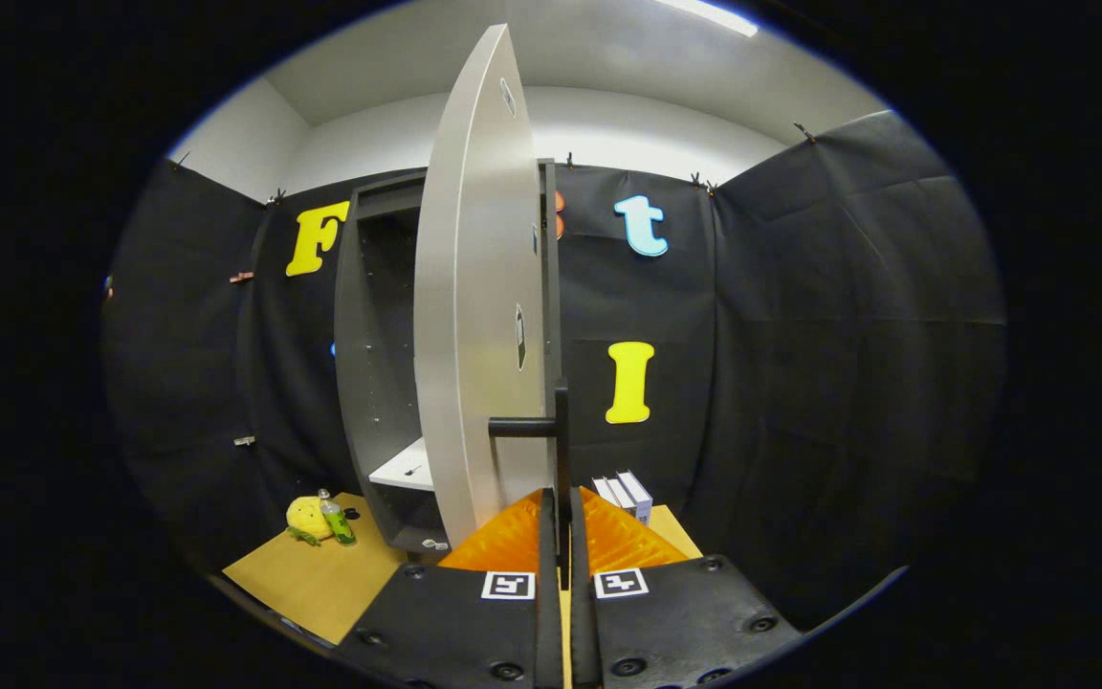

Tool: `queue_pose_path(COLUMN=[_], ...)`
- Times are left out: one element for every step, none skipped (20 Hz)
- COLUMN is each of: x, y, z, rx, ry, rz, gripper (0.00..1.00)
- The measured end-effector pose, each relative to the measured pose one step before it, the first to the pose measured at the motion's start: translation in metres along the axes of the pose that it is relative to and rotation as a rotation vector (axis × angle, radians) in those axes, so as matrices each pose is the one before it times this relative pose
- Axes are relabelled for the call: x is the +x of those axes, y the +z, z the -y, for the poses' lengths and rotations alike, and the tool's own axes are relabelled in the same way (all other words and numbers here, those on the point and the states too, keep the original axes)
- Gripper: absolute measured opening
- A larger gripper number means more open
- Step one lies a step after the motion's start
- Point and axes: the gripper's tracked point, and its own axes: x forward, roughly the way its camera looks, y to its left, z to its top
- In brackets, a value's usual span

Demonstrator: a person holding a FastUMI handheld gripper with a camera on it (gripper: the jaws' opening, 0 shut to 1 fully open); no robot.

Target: Open the shoe cabinet door, grab the shoes and put them into the shoe cabinet, then close the shoe cabinet door.

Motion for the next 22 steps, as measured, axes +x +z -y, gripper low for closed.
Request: queue_pose_path(x=[-0.00271,-0.00001,-0.00021,-0.00043,0.00095,-0.00033,-0.00121,0.00065,-0.00128,0.00043,-0.00296,-0.00499,-0.00417,-0.00613,-0.00604,-0.00959,-0.00815,-0.00604,-0.00861,-0.00621,-0.00397,-0.00216], y=[0.00196,0.00071,0.00134,-0.00301,-0.00176,-0.00078,-0.00086,0.00023,0.00071,0.00116,0.0019,0.00034,0.0016,0.00288,0.00273,0.00321,0.003,0.00247,0.00112,-0.00195,-0.00157,-0.00173], z=[0.00976,0.0055,-0.00082,-0.0003,-0.00327,-0.00144,0.00205,0.00112,0.00109,0.00014,-0.0022,0.00029,0.00079,0.00082,-0.00122,-0.0025,-0.00336,-0.00853,-0.01188,-0.01775,-0.01477,-0.01], rx=[0.01996,0.03257,0.03817,0.01196,-0.00269,-0.01324,-0.02201,-0.01607,-0.0063,0.00127,0.00744,0.00565,-0.00107,-0.00297,0.00076,0.00306,0.00052,0.00461,0.01296,0.00974,-0.00196,-0.00542], ry=[-0.01334,0.00196,0.02073,0.00532,0.01275,0.00012,-0.01434,-0.00755,-0.01337,-0.00849,-0.00111,-0.01004,-0.01256,-0.01447,-0.01167,-0.00489,-0.00473,0.0152,0.03044,0.04414,0.03171,0.02889], rz=[0.00297,-0.00225,-0.0046,-0.0052,-0.00366,-0.00159,-0.00157,-0.00166,0.0002,0.00363,0.00354,0.00317,0.00636,0.00916,0.01016,0.00993,0.01137,0.01123,0.00161,-0.00204,0.00126,-0.0062], gripper=[0.08,0.08,0.08,0.08,0.1,0.13,0.13,0.13,0.12,0.09,0.08,0.08,0.12,0.13,0.12,0.1,0.08,0.08,0.1,0.1,0.17,0.29])
